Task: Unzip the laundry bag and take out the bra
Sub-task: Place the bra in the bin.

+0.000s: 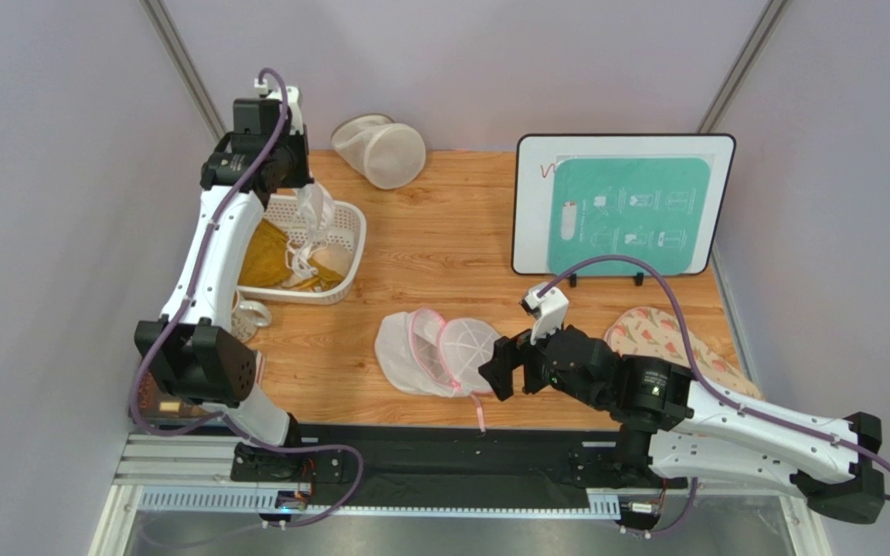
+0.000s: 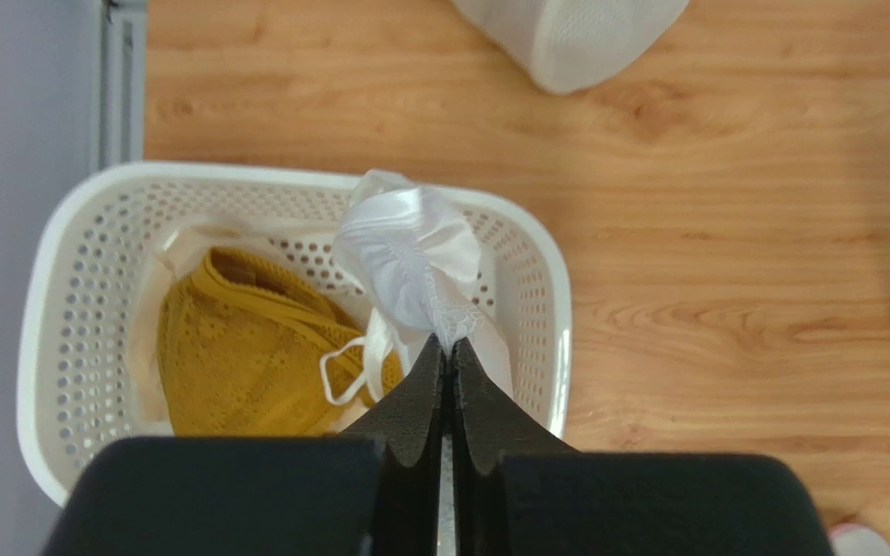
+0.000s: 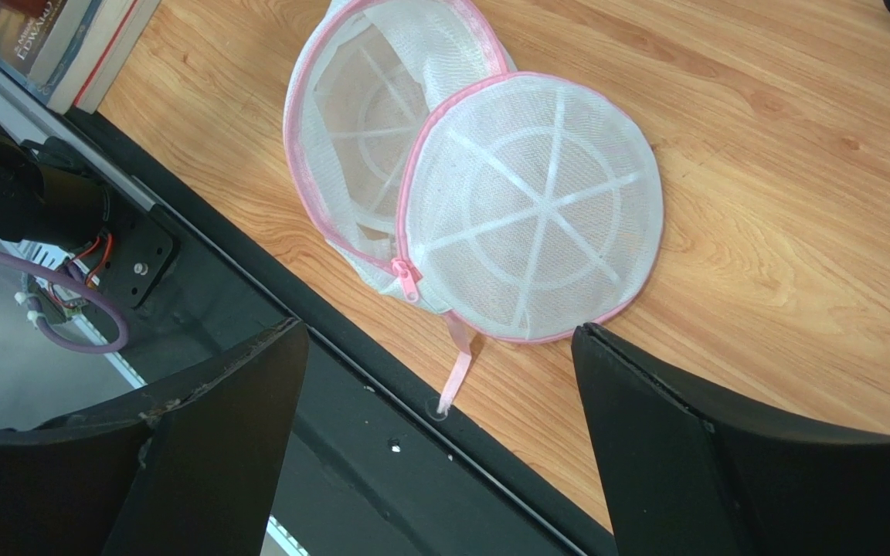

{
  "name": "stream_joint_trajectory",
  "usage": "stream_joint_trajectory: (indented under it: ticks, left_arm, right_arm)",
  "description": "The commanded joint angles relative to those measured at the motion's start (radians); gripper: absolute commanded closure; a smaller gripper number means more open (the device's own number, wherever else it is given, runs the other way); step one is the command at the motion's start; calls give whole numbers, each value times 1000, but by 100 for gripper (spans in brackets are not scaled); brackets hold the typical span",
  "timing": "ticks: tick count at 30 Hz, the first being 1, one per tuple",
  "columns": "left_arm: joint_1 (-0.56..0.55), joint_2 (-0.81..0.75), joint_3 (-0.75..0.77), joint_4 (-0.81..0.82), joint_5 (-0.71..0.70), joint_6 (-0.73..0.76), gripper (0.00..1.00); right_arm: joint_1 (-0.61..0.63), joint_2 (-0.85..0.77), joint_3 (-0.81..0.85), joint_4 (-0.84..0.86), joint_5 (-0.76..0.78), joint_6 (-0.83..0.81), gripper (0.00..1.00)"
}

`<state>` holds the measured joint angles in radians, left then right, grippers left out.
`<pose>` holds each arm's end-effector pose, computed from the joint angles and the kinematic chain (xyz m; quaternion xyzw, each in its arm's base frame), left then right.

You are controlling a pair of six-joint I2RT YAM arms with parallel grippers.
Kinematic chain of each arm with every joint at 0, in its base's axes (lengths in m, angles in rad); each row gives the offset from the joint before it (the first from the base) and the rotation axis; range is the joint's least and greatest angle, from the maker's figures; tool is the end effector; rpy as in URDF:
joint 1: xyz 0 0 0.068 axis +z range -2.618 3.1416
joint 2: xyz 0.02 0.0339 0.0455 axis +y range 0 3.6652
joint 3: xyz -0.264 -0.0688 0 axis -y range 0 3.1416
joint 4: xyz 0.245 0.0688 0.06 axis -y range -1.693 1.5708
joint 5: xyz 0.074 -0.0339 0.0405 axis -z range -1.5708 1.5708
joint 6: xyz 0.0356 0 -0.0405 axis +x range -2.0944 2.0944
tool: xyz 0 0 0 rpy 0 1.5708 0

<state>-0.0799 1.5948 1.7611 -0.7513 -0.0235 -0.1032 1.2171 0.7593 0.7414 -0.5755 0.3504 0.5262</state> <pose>0.3483 -0.0271 0.4166 -0.0158 0.8808 -0.0329 0.4721 0.0681 0.1493 0.2908 -0.2174 0.8458 0.2548 0.4153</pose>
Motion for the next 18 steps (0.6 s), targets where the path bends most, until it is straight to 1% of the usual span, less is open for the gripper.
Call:
stream_joint_trajectory:
  ticks: [1,3,4,5,6,7,8,13,16,18]
  left_arm:
    - [20,-10,-72,30,5,-4,100]
    - [28,-22,-130,30,10,-32,100]
    - [28,-30,-149,29,11,-42,91]
    - [29,-38,-188,27,10,-53,75]
    - [29,-59,-210,32,10,-62,35]
    - [28,-71,-230,33,-1,-78,8]
    - [28,-84,-264,36,-10,-82,1]
    - [29,-177,-305,35,-24,-81,0]
    - [28,-255,-314,30,3,-93,0]
    - [-6,-304,-327,27,-1,-86,0]
  right_arm:
    - [4,-3,9,3,27,-3,9]
    - [4,-2,9,9,22,0,8]
    - [5,0,7,12,19,1,8]
    - [4,5,7,19,18,4,7]
    - [4,6,7,19,18,6,6]
    - [4,11,9,20,15,9,6]
    - [4,18,10,20,12,12,4]
    - [1,31,9,14,12,43,2]
    - [-5,31,-4,20,21,90,1]
    - [-14,41,-10,31,27,118,1]
